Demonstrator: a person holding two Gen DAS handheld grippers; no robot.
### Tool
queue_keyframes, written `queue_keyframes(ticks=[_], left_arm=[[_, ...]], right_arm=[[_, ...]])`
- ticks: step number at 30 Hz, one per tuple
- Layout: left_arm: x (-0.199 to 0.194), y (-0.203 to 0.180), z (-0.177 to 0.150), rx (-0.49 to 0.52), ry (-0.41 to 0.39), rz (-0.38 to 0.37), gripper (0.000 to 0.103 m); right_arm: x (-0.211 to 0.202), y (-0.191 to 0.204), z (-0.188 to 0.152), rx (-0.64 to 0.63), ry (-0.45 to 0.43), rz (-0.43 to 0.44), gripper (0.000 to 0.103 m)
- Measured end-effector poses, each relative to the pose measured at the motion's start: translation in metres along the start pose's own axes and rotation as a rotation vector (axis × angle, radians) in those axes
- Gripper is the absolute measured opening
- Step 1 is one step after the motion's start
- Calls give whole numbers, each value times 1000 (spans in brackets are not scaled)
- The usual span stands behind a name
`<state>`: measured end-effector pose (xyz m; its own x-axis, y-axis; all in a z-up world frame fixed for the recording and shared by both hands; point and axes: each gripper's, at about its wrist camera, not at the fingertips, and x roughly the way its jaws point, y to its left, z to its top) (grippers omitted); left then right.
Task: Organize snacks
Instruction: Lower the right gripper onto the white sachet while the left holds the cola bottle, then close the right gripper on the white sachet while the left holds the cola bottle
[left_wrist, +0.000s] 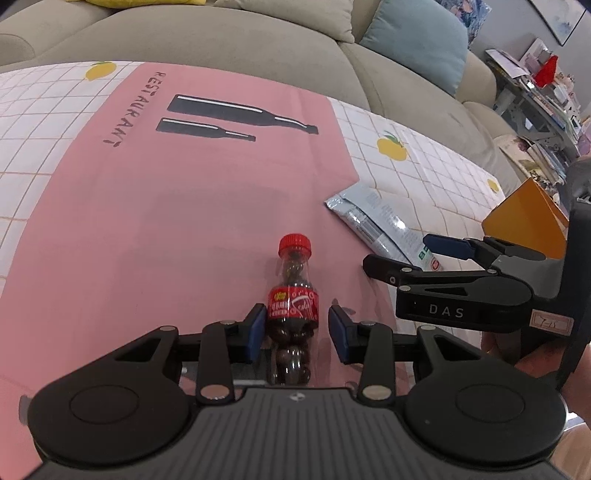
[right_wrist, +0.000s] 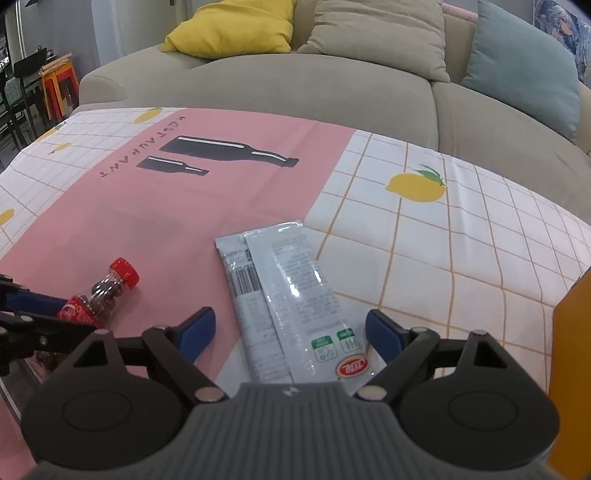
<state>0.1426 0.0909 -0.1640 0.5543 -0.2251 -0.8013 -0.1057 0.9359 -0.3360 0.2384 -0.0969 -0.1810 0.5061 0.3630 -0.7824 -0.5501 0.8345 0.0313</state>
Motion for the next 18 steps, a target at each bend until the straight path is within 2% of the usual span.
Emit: queue_keyframes(ticks=[3, 5, 7, 13, 18], left_arm=[[0, -3, 0, 13, 9, 17, 46], [-1, -4, 0, 5, 21, 25, 46], [-2, -5, -1, -4, 33, 30, 46], [-6, -6, -6, -5, 47, 39, 46], [-8, -7, -12, 13, 34, 32, 48]], right_arm=[[-3, 4, -2, -6, -9, 4, 76], [-6, 8, -3, -11, -16, 9, 62], [-10, 13, -4, -9, -18, 2, 54], [-26, 32, -16, 64, 9, -65, 50], [-58, 48, -45, 176, 57, -160, 50]])
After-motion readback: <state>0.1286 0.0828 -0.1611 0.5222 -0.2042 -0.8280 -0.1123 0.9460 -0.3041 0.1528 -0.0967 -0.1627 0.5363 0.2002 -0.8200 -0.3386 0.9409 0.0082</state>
